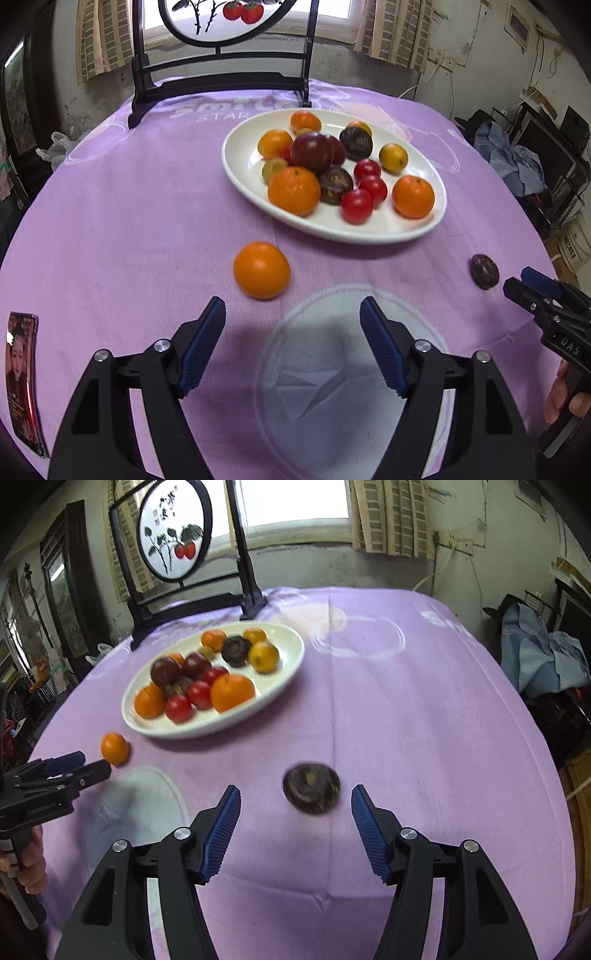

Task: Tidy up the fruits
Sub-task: 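Grasp a dark brown fruit with the right tool while the left tool grasps a mandarin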

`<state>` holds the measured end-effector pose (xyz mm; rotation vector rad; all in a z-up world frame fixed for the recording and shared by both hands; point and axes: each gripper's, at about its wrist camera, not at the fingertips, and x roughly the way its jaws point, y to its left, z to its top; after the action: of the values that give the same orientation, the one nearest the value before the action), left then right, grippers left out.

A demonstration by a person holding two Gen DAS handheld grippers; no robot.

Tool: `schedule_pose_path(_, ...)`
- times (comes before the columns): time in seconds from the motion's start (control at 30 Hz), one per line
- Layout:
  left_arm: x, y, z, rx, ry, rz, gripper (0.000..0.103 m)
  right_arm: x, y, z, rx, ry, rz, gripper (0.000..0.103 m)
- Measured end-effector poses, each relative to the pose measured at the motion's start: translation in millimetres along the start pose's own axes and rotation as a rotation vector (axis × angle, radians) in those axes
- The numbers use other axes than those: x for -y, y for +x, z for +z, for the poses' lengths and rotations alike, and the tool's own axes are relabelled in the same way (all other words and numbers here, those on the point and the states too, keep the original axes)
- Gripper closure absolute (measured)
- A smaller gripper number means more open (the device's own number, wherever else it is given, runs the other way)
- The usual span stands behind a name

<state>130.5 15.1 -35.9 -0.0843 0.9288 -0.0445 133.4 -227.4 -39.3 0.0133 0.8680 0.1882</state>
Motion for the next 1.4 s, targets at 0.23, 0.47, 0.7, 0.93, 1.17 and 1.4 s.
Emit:
schedule_pose_path(0.23, -9.8, 10.6, -10.5, -0.017, -0.011, 0.007, 0.029, -2.7, 20.4, -5.9, -0.048, -0.009, -0.049, 0.04)
schedule_pose_path(0.47, -20.0, 18.2, -8.6, -0.036, -0.038, -0.018, 0.029, -5.4, 48.0, 9.9, -0.091, 0.001, -0.073, 0.039)
schedule_pose_path(0.7, -25.8, 23.1, -6.7, -0.043, -0.058, -0.006, 0.029, -7.4, 52.4, 17.0, -0.078, 0.005, -0.109, 0.06)
schedule_pose_path(0.93, -26.9, 26.1, -7.7, -0.043, -0.06, 0.014, 0.029, -15.8, 31.8, 10.8, -0.045, 0.012, -0.053, 0.06)
schedule_pose_path(1.17, -24.7, 28.2, -6.3, -0.05, -0.051, 0.051, 0.029, -42.5, 12.8, 4.1, -0.011, -0.044, 0.038, 0.06)
schedule_pose_path(1.4, -27.1, 36.5, 5.5, -0.064, -0.045, 0.105, 0.029, -45.8, 8.4, 0.9, -0.018, -0.056, 0.102, 0.06)
